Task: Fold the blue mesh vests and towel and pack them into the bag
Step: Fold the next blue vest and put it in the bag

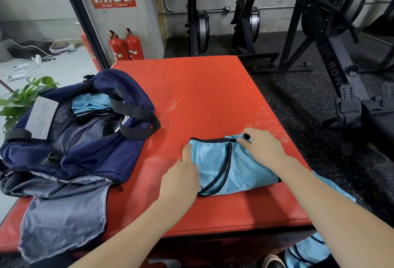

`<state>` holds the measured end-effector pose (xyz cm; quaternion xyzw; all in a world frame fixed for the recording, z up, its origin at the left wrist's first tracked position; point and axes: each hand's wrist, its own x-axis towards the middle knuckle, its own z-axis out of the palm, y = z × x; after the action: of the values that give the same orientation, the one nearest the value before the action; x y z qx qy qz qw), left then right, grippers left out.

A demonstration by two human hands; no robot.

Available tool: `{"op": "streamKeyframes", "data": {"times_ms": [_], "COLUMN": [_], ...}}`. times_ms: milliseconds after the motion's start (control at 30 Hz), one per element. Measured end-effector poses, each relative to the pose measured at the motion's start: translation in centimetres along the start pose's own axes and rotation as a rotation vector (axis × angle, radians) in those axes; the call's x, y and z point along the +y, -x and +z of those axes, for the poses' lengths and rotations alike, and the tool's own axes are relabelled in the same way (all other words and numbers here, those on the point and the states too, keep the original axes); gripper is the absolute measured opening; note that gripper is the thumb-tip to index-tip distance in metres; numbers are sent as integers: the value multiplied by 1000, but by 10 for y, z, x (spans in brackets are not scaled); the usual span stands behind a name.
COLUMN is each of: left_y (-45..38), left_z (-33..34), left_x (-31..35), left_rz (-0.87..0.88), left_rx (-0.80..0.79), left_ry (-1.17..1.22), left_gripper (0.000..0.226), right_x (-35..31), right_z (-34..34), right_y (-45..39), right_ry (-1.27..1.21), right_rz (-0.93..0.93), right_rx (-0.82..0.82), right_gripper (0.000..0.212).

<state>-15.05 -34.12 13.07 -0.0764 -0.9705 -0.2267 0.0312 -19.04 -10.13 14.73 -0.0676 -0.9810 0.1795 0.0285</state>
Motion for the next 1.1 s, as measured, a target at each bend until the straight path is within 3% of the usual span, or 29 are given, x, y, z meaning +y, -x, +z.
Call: {"op": "streamKeyframes", "data": {"times_ms": [100,200,300,367,467,533,667,800,933,1033,1100], "left_y": [-5,-17,-29,-34,-42,-48,-54,-46,-30,-14,-10], "left_z": [-2,4,7,8,10,9,4,0,-11,-14,-10], "left_x": [-4,-10,-4,2,3,1,-6,-13,-16,-15,-18], "left_rz": [39,223,360,402,384,339,267,265,333,372,378], "left_rx": [42,159,137,79,-6,-47,-85,-25,-114,-199,-175], "left_ry": [-176,-319,-270,-213,-219,-218,-189,-184,-38,78,77], "left_gripper": [46,44,49,52,53,54,58,38,20,19,18], "right_x": [-6,-9,-10,-12,-18,-22,-15,-6,11,13,9], "right_z": [2,-3,-10,-14,-16,-12,5,6,15,19,21], "right_y": [0,3,12,25,48,61,72,59,36,29,34], "right_ry": [63,23,24,-51,-280,-309,-35,141,-4,-69,-93], "right_rz": [7,-10,-85,-134,-113,-39,-5,48,-104,-174,-268], "right_rx": [76,84,128,203,179,41,-174,-88,69,49,60], "right_gripper": [27,39,49,42,20,31,62,58,44,42,42]}}
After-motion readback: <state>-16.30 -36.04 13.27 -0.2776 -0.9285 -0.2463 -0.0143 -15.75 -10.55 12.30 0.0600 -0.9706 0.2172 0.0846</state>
